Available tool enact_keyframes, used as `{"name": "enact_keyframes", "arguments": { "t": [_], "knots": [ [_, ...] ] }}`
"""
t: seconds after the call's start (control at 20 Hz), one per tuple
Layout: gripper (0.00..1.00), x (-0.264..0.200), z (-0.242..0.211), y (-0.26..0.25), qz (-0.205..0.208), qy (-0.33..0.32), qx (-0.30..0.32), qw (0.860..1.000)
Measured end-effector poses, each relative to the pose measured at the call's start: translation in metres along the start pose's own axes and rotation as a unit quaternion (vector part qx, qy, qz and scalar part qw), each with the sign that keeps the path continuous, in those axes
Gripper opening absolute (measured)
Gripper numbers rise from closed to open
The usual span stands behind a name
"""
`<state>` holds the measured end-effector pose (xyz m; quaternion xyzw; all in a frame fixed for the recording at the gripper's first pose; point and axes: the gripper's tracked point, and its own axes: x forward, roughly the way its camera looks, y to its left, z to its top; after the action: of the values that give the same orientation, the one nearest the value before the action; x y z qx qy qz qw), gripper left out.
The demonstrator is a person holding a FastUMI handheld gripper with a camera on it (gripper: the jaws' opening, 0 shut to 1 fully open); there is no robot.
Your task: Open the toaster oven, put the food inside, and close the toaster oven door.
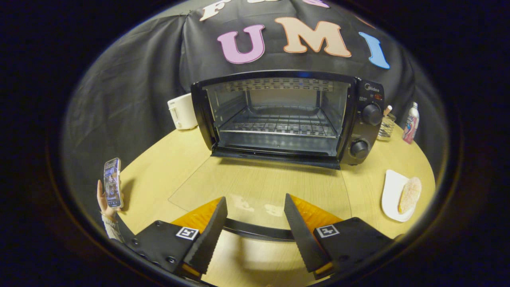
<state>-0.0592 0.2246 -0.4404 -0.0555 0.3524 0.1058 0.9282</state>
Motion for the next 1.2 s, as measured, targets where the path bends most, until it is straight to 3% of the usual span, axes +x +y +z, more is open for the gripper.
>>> {"name": "enact_keyframes", "arguments": {
  "t": [0.35, 0.55, 0.75, 1.2],
  "knots": [
    [0.91, -0.025, 0.031, -0.020, -0.010, -0.030, 0.034, 0.999],
    [0.91, -0.055, 0.069, -0.073, -0.065, -0.077, 0.051, 0.994],
    [0.94, -0.088, 0.107, -0.140, -0.129, -0.130, 0.080, 0.980],
    [0.97, -0.097, 0.044, -0.267, -0.231, -0.074, 0.161, 0.957]
  ]
}}
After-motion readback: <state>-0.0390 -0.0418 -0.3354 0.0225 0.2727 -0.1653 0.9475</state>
